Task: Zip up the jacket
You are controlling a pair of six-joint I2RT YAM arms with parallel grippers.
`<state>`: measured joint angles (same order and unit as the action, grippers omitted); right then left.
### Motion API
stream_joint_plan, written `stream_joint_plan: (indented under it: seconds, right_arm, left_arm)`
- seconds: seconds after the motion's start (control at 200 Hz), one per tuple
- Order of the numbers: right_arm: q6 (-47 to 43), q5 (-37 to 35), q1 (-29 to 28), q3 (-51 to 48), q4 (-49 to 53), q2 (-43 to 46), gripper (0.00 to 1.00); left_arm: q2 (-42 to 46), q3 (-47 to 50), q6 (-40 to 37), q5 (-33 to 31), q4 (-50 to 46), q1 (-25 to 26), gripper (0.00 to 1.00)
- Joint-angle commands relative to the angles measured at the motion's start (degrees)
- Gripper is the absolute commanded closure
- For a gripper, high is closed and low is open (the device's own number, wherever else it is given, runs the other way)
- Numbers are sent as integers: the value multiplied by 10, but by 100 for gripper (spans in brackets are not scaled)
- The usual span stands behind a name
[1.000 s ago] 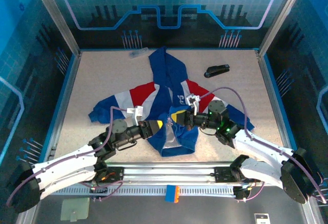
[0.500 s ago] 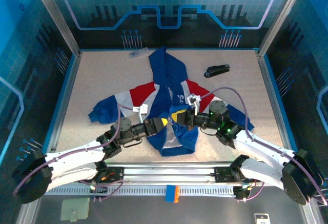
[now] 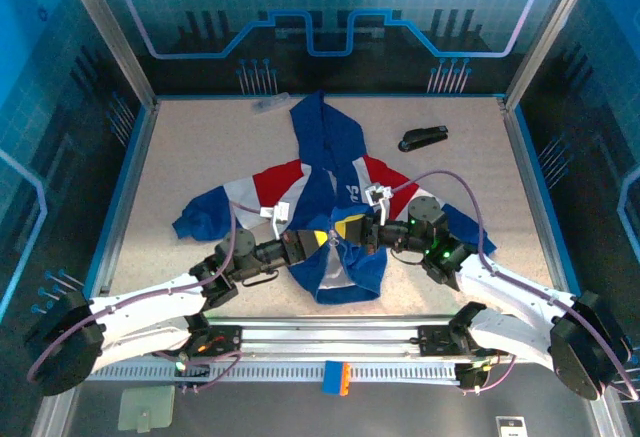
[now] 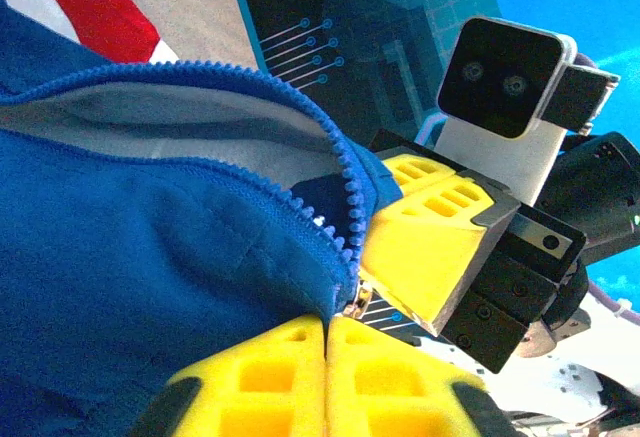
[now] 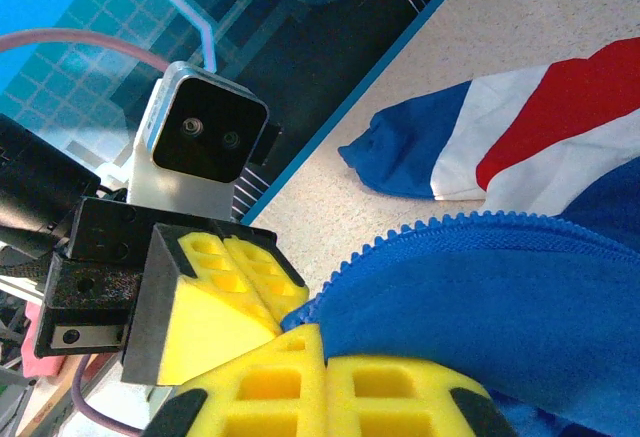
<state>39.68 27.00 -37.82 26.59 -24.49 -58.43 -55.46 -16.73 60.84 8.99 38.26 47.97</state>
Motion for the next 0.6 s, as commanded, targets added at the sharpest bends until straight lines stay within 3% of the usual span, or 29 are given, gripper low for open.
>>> stream_joint_plan:
  seconds: [0.0,0.2,0.595]
  right_arm:
    - [4,2,1,-1,-18,9,100]
    - [1,0,1,1,-13,10,100]
    - [-3,8,2,20,-4,-15,100]
  left_arm:
    - [0,-20,-24,20,19,1,100]
    - [32,-32,-73,15,-46,2,100]
    - [72,-90,-190,8,-282,12,100]
